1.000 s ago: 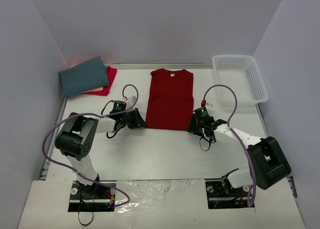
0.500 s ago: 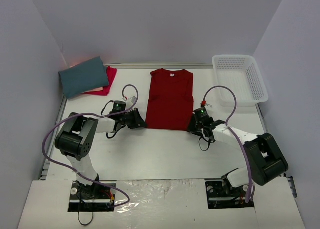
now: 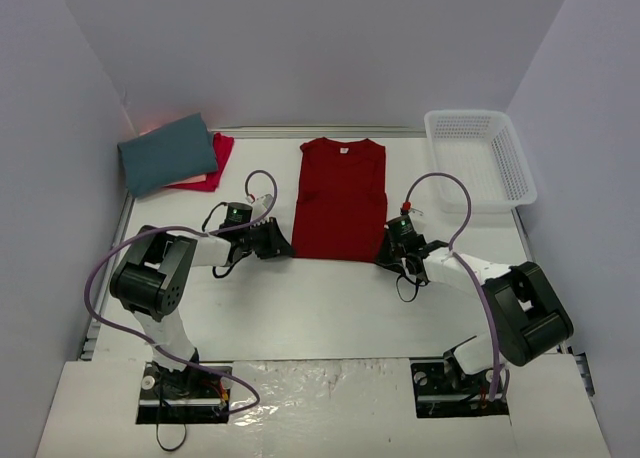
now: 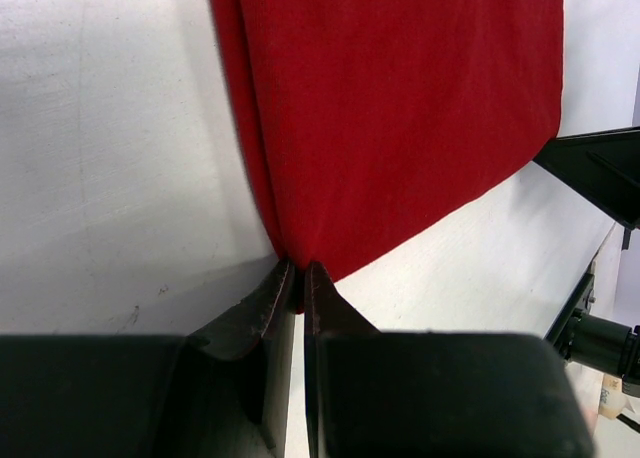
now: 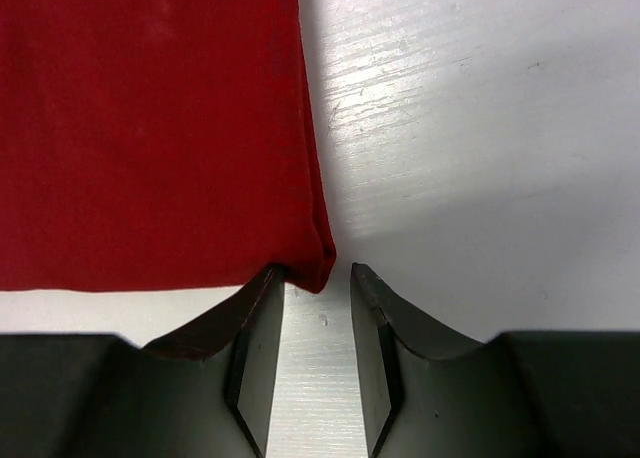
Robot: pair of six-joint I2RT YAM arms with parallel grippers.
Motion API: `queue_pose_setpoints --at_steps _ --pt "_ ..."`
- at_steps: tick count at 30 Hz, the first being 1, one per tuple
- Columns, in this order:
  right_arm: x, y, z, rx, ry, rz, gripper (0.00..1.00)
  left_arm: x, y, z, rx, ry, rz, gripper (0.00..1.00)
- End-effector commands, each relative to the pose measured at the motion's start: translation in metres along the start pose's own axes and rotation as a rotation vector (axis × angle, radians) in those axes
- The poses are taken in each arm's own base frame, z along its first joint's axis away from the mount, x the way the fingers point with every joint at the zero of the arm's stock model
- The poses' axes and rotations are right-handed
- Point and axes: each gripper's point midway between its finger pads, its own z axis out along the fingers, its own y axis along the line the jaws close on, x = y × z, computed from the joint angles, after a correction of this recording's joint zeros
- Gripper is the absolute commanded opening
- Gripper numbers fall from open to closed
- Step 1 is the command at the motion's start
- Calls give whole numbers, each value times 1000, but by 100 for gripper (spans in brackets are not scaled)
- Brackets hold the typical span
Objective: Fold and stack the t-shirts
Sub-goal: Grab one side of the 2/3 rectangular tshirt with both arms
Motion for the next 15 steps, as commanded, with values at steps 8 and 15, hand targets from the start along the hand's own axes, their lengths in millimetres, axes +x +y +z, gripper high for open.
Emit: queue_pose_setpoints --at_steps 8,15 --pt "4 -15 5 56 -5 2 25 -2 -4 -4 14 -7 12 2" --pt "-2 -9 0 30 -20 0 26 0 -4 -4 17 -5 11 2"
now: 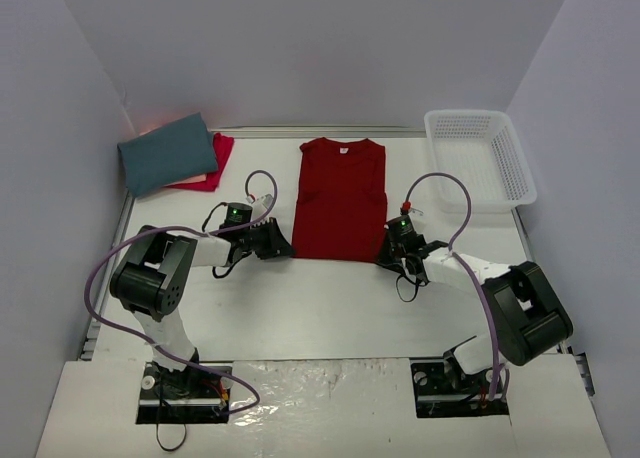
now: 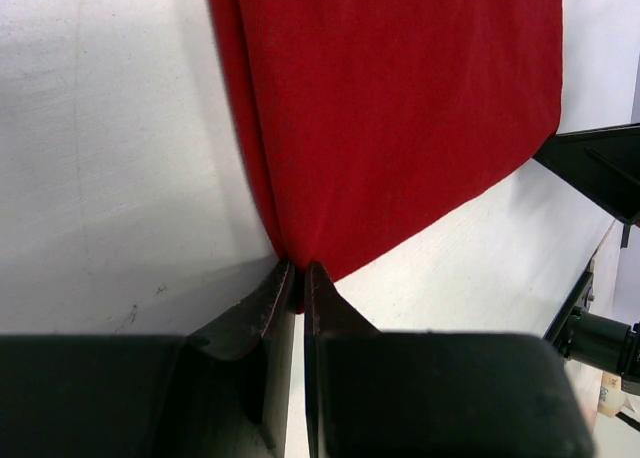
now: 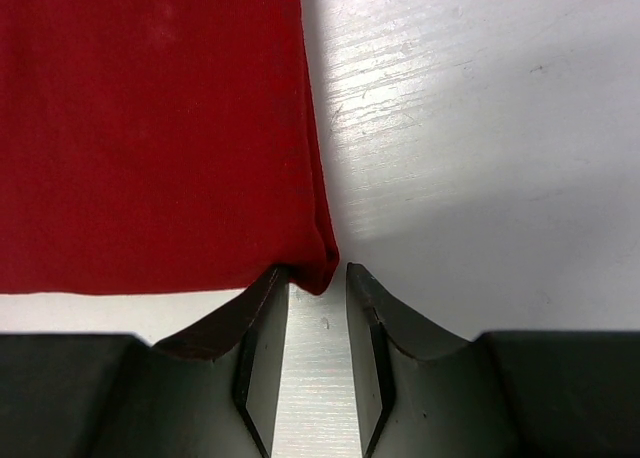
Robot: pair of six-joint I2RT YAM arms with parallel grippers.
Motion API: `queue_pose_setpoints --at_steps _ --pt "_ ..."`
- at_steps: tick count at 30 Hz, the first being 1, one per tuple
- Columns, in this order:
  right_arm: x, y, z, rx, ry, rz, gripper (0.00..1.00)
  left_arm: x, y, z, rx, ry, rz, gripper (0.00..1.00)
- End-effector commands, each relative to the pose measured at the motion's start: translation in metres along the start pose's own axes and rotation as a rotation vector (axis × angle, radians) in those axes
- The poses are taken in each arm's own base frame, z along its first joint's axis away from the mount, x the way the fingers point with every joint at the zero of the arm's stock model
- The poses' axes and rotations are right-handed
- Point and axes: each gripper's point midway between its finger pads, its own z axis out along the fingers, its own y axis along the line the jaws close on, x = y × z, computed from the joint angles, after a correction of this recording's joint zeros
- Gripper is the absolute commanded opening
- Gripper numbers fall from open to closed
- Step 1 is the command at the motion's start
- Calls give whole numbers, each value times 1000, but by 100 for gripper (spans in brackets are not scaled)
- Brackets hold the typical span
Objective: Fold and stack the t-shirts
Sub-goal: Grab one side of the 2/3 rectangular tshirt with both arms
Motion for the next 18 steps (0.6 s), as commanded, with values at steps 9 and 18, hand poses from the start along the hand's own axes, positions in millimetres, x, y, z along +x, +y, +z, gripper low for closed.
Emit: queue_pose_setpoints --at_steps 9,18 --pt "-18 -1 -20 -13 -76 5 27 -1 -5 -3 26 -7 8 2" --pt "-8 -7 -2 29 -32 -21 32 0 -5 -2 29 -3 8 2"
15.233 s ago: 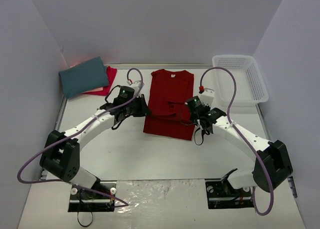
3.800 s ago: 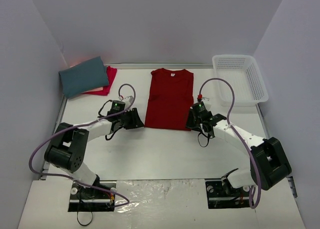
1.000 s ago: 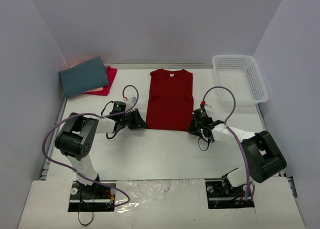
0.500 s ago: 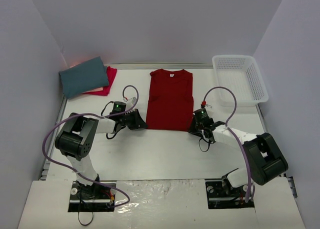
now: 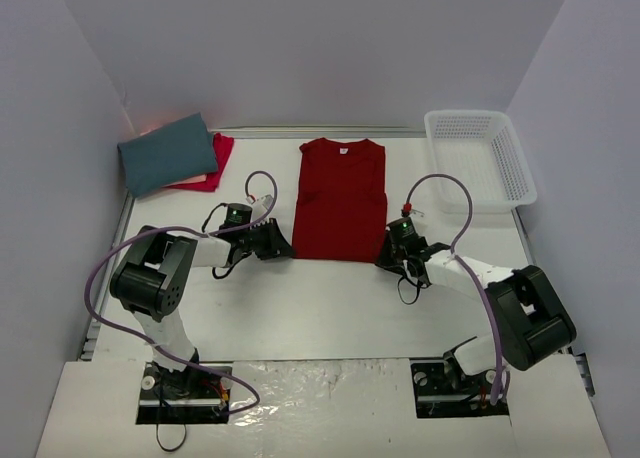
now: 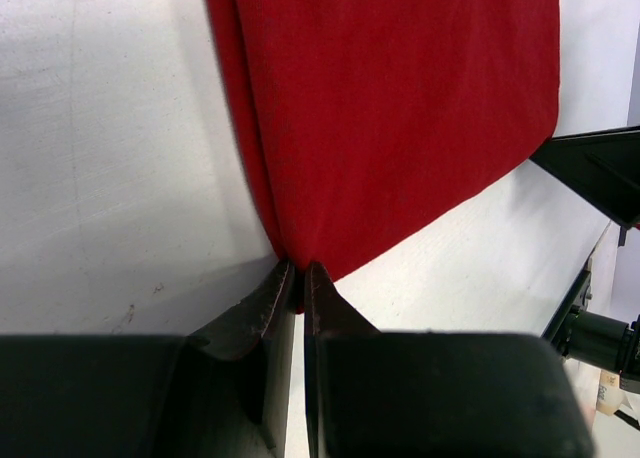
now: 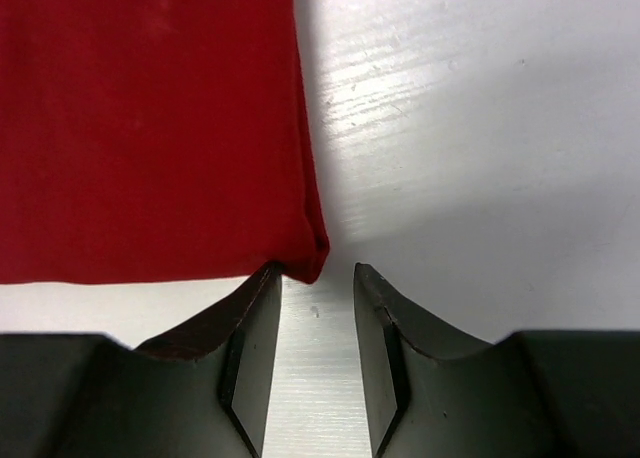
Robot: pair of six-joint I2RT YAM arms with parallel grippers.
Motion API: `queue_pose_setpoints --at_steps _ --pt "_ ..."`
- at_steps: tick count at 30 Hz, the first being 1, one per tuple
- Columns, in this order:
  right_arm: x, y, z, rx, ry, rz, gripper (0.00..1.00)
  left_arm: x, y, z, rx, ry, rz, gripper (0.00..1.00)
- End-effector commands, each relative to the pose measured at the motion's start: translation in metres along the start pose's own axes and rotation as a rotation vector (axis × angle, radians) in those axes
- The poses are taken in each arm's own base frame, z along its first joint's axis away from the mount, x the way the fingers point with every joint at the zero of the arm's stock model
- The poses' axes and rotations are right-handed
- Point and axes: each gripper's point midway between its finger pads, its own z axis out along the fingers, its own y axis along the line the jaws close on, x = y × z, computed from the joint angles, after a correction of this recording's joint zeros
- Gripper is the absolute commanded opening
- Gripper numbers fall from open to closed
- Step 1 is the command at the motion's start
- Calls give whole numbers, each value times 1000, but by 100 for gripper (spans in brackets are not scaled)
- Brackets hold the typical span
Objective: Fold and stack the t-shirts
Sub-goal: Grab one side of the 2/3 rectangular tshirt with both arms
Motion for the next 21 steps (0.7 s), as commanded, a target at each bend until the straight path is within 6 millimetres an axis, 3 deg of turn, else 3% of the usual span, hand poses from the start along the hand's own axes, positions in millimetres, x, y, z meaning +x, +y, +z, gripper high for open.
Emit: queue_pose_setpoints --at_steps 1,10,21 --pt "-6 -5 6 36 -15 -10 32 -1 -4 -3 21 -2 7 2" --pt "-4 -3 10 25 -7 -27 32 0 -4 -2 25 2 10 2" --pt "-26 8 -16 -20 -69 -32 32 1 -5 1 36 7 2 2"
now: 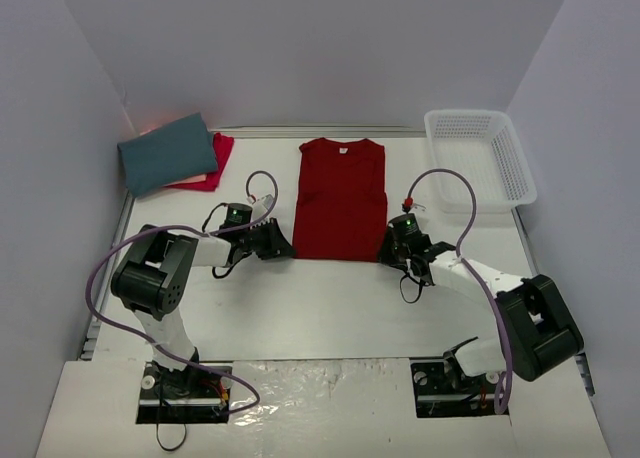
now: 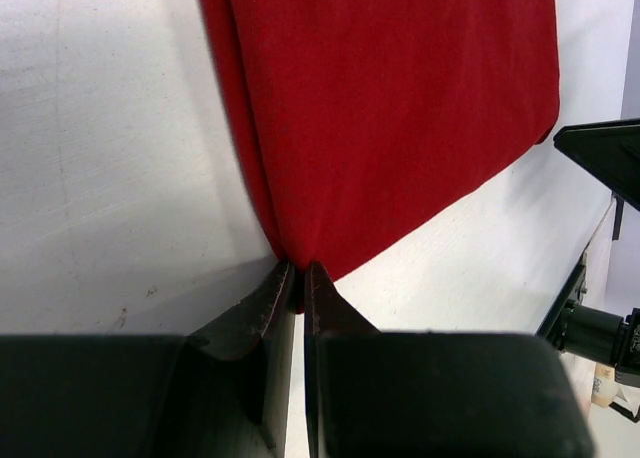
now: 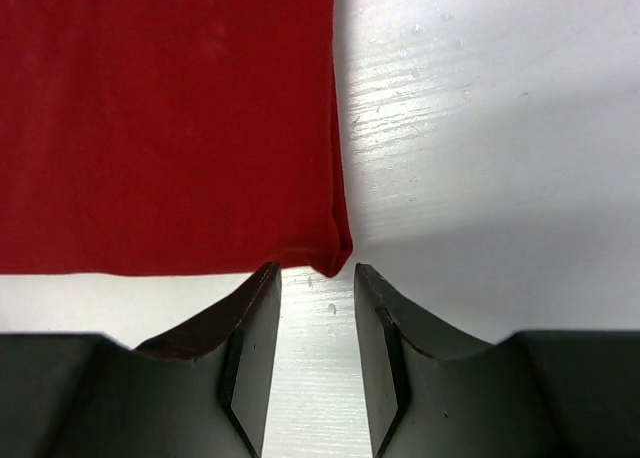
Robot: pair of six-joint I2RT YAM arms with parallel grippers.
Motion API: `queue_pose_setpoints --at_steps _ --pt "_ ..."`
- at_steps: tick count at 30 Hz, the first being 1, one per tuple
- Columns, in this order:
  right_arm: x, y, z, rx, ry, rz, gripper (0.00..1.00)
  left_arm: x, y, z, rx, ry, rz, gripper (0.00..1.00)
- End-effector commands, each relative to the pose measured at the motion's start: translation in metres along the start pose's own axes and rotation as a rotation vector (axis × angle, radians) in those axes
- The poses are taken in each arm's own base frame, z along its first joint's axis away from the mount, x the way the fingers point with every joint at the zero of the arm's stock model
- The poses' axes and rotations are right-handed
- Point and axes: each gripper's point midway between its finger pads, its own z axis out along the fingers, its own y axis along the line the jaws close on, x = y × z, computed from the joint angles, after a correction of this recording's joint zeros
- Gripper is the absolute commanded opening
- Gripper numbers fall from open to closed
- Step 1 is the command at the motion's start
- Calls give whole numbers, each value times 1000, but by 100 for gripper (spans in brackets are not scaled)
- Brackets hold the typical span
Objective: Fold and stack the t-shirts
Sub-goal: Grab one side of the 2/3 rectangular tshirt with both arms
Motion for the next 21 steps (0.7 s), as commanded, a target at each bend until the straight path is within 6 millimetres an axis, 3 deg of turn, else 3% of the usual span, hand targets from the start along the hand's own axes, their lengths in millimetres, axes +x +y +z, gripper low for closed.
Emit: queue_pose_setpoints --at_steps 1,15,21 --pt "-17 2 -9 10 -40 -4 32 -1 -3 0 21 -2 3 2" --pt "-14 -3 21 78 -6 -38 32 2 0 3 20 13 1 2" --pt "2 -9 30 85 40 -40 32 1 0 4 22 13 1 2"
